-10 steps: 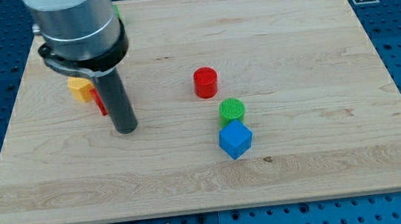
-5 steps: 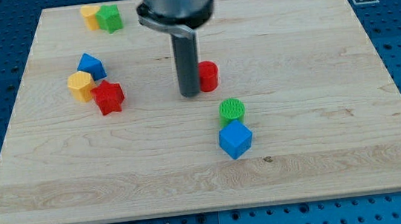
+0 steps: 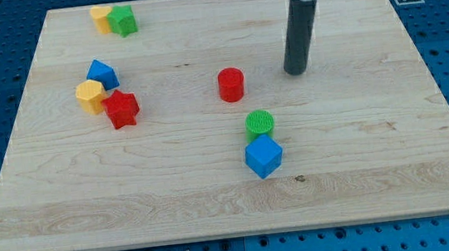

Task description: Move the red circle to the right of the yellow hexagon

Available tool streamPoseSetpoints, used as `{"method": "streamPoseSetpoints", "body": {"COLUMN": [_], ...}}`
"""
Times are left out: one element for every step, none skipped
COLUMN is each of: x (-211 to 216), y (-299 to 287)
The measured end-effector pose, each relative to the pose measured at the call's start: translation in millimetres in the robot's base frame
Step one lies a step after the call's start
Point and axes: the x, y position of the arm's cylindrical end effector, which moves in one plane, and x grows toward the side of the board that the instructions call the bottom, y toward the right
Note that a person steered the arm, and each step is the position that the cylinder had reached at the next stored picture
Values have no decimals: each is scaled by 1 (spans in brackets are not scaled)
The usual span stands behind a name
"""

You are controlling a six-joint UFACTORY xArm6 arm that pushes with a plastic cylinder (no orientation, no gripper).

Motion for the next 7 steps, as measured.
{"method": "streamPoseSetpoints", "body": {"x": [14, -8, -20, -20, -8, 15, 10], "y": [-46, -141, -197, -170, -139, -148, -193]}}
